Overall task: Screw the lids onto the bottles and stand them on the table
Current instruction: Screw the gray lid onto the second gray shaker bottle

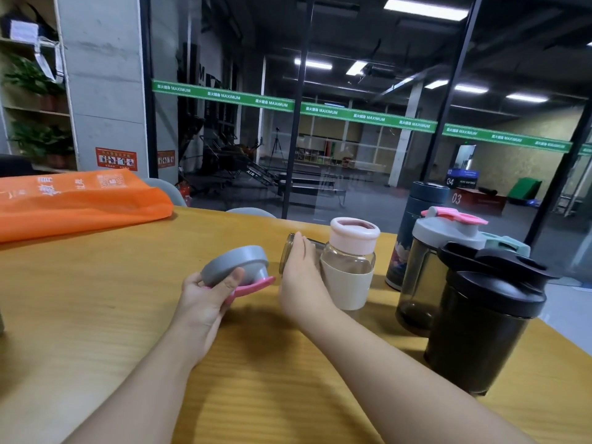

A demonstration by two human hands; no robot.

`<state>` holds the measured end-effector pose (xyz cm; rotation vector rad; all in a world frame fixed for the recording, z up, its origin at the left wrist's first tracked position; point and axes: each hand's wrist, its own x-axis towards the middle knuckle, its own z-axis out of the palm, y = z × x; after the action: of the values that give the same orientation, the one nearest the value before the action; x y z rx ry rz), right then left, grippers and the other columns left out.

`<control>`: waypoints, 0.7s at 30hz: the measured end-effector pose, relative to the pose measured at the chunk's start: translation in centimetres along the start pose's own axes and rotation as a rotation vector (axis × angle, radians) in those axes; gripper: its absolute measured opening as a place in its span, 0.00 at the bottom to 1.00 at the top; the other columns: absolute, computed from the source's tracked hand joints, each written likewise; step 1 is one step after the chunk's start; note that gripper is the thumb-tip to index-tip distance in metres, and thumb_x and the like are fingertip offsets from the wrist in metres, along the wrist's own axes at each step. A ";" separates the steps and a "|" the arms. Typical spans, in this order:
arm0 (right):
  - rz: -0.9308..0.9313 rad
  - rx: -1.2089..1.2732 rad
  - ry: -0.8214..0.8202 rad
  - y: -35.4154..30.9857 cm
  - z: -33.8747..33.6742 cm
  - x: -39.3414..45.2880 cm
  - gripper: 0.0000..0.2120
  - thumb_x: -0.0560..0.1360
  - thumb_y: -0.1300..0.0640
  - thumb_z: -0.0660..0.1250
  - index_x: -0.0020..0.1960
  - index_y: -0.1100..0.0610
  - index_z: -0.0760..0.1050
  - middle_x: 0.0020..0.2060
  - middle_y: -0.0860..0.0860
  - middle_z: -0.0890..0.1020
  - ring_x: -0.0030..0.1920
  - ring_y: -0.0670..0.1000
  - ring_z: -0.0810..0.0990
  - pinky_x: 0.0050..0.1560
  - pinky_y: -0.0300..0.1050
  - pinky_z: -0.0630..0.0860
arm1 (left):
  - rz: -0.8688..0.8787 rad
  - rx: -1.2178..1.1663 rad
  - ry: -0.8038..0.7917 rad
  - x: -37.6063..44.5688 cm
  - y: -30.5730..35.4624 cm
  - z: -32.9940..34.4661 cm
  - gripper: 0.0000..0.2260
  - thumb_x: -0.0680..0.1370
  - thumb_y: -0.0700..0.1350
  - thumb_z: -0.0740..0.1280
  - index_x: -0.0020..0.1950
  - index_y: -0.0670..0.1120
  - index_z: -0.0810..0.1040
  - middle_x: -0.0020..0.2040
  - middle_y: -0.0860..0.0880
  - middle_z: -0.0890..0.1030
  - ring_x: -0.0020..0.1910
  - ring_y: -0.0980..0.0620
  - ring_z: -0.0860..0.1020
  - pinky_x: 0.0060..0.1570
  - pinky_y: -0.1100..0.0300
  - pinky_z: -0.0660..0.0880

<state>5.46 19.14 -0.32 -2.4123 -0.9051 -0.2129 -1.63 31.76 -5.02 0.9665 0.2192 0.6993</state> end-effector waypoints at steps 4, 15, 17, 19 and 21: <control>0.060 -0.243 -0.076 -0.2 0.9 1.8 0.37 0.76 0.71 0.55 0.75 0.66 0.33 0.75 0.64 0.39 0.75 0.65 0.36 0.75 0.56 0.41 | 0.048 -0.033 0.058 0.1 0.2 0.0 0.56 0.44 0.57 0.84 0.65 0.33 0.69 0.59 0.37 0.79 0.50 0.47 0.83 0.47 0.59 0.78; 0.116 -0.750 0.001 0.3 3.0 6.2 0.43 0.78 0.58 0.60 0.75 0.52 0.29 0.74 0.67 0.35 0.72 0.74 0.37 0.72 0.67 0.48 | -0.049 -0.272 0.109 -0.3 0.9 0.5 0.42 0.57 0.52 0.80 0.66 0.42 0.69 0.53 0.44 0.80 0.46 0.42 0.83 0.42 0.44 0.81; 0.142 -0.832 -0.022 0.6 2.9 6.8 0.42 0.78 0.54 0.59 0.75 0.50 0.29 0.73 0.69 0.35 0.71 0.76 0.40 0.70 0.69 0.48 | -0.106 -0.306 0.112 -0.1 0.8 0.6 0.42 0.55 0.54 0.81 0.64 0.45 0.71 0.59 0.44 0.76 0.51 0.41 0.80 0.37 0.44 0.81; 0.175 -0.875 -0.054 0.8 2.9 7.4 0.41 0.78 0.53 0.58 0.76 0.50 0.30 0.73 0.70 0.38 0.70 0.79 0.45 0.70 0.71 0.50 | -0.136 -0.327 0.108 0.0 0.8 0.7 0.25 0.63 0.53 0.75 0.56 0.47 0.74 0.58 0.44 0.75 0.51 0.42 0.79 0.36 0.45 0.82; 0.198 -0.886 -0.079 1.0 3.3 7.8 0.39 0.79 0.54 0.58 0.76 0.48 0.31 0.74 0.70 0.41 0.70 0.80 0.48 0.69 0.73 0.51 | -0.152 -0.334 0.080 0.1 0.8 0.8 0.18 0.66 0.52 0.71 0.52 0.48 0.74 0.58 0.45 0.75 0.51 0.42 0.78 0.39 0.44 0.81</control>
<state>11.88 24.67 -0.94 -3.3195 -0.6679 -0.5356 -1.56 31.54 -3.91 0.5976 0.2348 0.6115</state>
